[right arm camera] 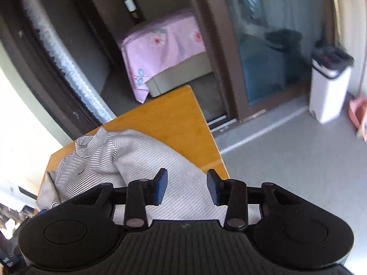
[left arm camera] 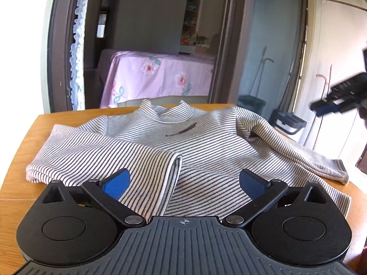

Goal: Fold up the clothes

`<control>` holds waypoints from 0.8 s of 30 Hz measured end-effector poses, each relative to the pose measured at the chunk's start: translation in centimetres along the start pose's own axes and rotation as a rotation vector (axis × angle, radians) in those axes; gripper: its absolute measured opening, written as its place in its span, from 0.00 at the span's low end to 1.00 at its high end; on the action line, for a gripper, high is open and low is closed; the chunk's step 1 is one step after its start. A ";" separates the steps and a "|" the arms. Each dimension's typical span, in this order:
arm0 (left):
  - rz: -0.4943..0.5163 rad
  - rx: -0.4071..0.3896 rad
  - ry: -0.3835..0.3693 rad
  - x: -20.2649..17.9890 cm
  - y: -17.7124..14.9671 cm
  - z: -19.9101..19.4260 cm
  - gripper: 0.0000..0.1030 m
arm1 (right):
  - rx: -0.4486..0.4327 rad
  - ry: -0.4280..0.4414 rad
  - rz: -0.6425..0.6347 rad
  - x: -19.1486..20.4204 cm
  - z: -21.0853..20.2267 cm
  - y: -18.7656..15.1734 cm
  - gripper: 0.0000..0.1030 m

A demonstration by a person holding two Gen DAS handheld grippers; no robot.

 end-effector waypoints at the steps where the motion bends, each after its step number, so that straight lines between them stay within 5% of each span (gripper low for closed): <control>1: -0.006 0.002 -0.001 0.1 0.0 0.0 1.00 | 0.034 -0.003 0.060 -1.5 -0.4 -1.4 0.38; 5: -0.035 0.023 0.019 0.4 0.0 0.2 1.00 | 0.039 -0.066 0.172 -4.6 0.5 -4.1 0.38; 10: -0.052 -0.003 0.050 0.3 0.0 -0.6 1.00 | 0.030 -0.072 0.070 -3.1 3.3 -4.6 0.37; 13: -0.080 -0.025 0.062 0.5 0.2 -1.4 1.00 | -0.026 -0.089 -0.033 -1.5 3.9 -3.4 0.09; 16: -0.109 -0.038 0.054 0.5 0.2 -2.4 1.00 | -0.136 -0.081 -0.137 1.3 2.5 0.2 0.04; 19: -0.096 -0.039 0.052 0.4 0.5 -3.4 1.00 | -0.354 -0.038 -0.219 6.4 -1.9 7.5 0.03; 22: -0.092 -0.052 0.066 0.6 0.9 -4.3 1.00 | -0.549 0.046 -0.308 13.4 -7.0 13.1 0.03; 24: -0.109 -0.066 0.064 0.7 1.1 -4.8 1.00 | -0.594 0.116 -0.394 18.9 -8.7 14.1 0.03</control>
Point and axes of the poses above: each gripper's, at about its wrist camera, not at the fingertips, and z roughly the way its jaws point, x to its left, y to its top, the point moved 7 cm from there along z, roughly the way its jaws point, and after that the axes turned 11 degrees about -y, right-handed, at the moved point
